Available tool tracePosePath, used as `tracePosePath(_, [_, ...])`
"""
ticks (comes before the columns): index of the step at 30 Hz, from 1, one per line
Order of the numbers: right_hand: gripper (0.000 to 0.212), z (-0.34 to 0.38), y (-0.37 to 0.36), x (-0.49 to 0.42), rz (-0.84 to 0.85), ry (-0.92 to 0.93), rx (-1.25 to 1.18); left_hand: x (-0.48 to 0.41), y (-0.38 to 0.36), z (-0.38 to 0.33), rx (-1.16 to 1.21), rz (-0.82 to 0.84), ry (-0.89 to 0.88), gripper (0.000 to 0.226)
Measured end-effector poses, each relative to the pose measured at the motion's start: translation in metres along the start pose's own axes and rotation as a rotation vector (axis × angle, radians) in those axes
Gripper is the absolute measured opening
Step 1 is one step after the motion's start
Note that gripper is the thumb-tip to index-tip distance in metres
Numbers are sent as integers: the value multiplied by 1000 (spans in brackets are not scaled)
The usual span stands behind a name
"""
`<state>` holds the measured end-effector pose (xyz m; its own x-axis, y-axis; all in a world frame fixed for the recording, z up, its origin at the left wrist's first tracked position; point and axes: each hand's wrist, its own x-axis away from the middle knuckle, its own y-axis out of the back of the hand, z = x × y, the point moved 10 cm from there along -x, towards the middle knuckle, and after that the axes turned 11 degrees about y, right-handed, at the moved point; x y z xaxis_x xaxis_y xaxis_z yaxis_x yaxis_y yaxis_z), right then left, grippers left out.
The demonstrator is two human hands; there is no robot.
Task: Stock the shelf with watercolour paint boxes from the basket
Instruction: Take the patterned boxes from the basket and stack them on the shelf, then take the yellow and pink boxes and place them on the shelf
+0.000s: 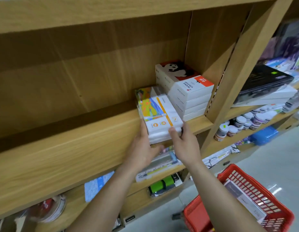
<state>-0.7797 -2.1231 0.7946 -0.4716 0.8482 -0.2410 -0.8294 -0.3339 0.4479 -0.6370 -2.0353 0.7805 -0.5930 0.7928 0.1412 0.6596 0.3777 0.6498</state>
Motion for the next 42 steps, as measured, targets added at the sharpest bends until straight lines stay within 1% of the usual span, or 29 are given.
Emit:
tracePosePath(3, [39,-14,5,-19,-70,-49,4,-29,0,-9,-129,-68,-7,103])
tracePosePath(5, [48,-22,16,-12,-133,-26,29,-42,-3,-12,-177,-116,-15,97])
tracePosePath(7, [48,-34,26,2,-160,17,57,-51,-6,-13,-233,-160,-8,96])
tracePosePath(8, [47,-41,30,11,-148,41,73,-53,-8,-13,-233,-162,1,96])
tracePosePath(10, [44,-53,38,23,-112,95,141,-52,-3,-9,-137,-155,33,94])
tracePosePath(11, [43,-63,45,29,-103,91,168,-46,3,-8,-72,-172,43,89])
tracePosePath(12, [41,-79,55,36,-94,50,178,-35,11,-10,-20,-225,21,82])
tracePosePath(14, [41,-122,84,59,-125,-77,182,3,25,-18,53,-384,-137,66])
tracePosePath(15, [41,-146,103,75,-164,-145,186,27,22,-23,87,-428,-238,56])
tracePosePath(16, [39,-171,123,94,-203,-211,196,47,9,-25,109,-410,-308,48])
tracePosePath(17, [37,-196,142,115,-238,-275,212,60,-16,-26,114,-327,-347,41])
tracePosePath(18, [34,-220,159,137,-265,-343,231,68,-50,-26,95,-203,-361,36])
tracePosePath(21, [38,-290,199,217,-329,-568,257,83,-178,-14,-37,160,-326,30])
tracePosePath(22, [38,-310,207,244,-345,-638,265,85,-221,-4,-80,270,-285,31])
tracePosePath(25, [28,-365,217,313,-352,-782,321,90,-346,35,-259,539,-208,40])
tracePosePath(26, [31,-383,215,334,-343,-834,333,91,-383,51,-291,621,-165,43])
tracePosePath(27, [40,-401,212,352,-328,-887,337,93,-418,67,-307,691,-115,47])
tracePosePath(29, [58,-431,199,380,-312,-949,335,93,-478,96,-320,790,-21,58])
tracePosePath(32, [72,-467,176,404,-342,-953,280,90,-561,140,-367,884,95,84])
tracePosePath(34, [77,-484,162,409,-405,-917,224,87,-605,165,-386,925,169,109])
tracePosePath(37, [74,-498,155,413,-538,-834,169,87,-654,198,-378,984,274,144])
tracePosePath(39, [71,-502,151,416,-577,-822,138,94,-673,218,-337,1061,353,152])
tracePosePath(42, [67,-500,149,421,-608,-823,144,102,-685,233,-260,1100,423,143])
